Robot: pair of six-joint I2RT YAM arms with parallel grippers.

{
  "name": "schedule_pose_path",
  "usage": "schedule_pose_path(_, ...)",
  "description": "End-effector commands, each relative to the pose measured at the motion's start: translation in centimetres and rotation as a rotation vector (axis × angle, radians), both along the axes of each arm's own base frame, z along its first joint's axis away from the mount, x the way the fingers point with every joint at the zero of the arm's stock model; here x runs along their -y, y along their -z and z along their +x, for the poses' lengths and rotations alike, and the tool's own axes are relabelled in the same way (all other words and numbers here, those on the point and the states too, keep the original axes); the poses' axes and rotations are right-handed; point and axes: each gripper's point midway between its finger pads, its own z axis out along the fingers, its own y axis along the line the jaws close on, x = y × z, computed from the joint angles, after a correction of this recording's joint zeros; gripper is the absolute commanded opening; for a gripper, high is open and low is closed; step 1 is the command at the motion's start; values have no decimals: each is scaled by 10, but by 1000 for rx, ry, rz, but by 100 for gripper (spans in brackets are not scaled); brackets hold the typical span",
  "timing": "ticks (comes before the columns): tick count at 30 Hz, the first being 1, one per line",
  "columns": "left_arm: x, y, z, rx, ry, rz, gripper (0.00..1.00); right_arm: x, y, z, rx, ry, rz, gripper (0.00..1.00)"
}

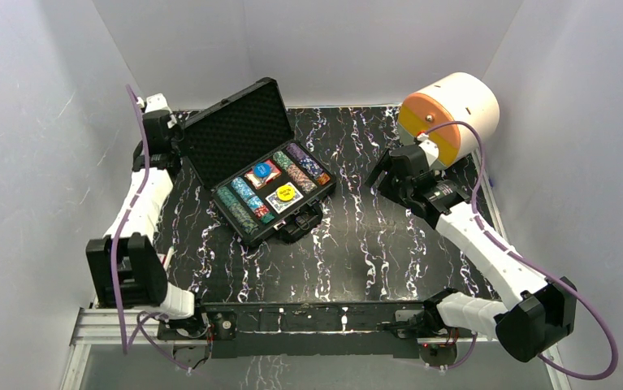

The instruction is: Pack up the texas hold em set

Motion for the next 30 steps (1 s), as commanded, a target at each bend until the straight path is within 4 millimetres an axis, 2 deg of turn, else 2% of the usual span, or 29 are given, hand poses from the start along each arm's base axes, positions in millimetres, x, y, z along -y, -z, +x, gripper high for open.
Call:
schedule_pose_path(1,82,-41,-31,87,269,-88,6,2,-21,3,52,-16,10,88)
schedule_pose_path(5,102,-40,-58,92,318,-150,12,6,-17,0,41,-16,0,88)
schedule_pose_path(8,114,-34,-78,76,368,-204,21,7,-12,-3,30,-19,-1,88)
schedule_pose_path(10,123,-33,-91,65,411,-239,32,7,-9,-7,18,-25,4,88)
schedule_pose_path(13,136,-37,-112,43,443,-328,54,6,-3,-11,-3,-38,7,88)
schedule_pose_path(16,162,-43,-138,12,524,-480,66,7,1,-14,-13,-59,-12,88)
schedule_pose_path(21,206,-52,-191,-70,719,-755,77,2,1,-16,-17,-108,-20,89)
schedule_pose_path(25,234,-55,-226,-201,904,-964,74,1,5,-16,-43,-130,-41,89)
schedule_pose_path(27,237,-63,-235,-187,952,-958,74,0,7,-15,-55,-137,-48,89)
schedule_pose_path(30,237,-77,-234,-136,971,-927,76,-11,9,-16,-72,-184,-19,89)
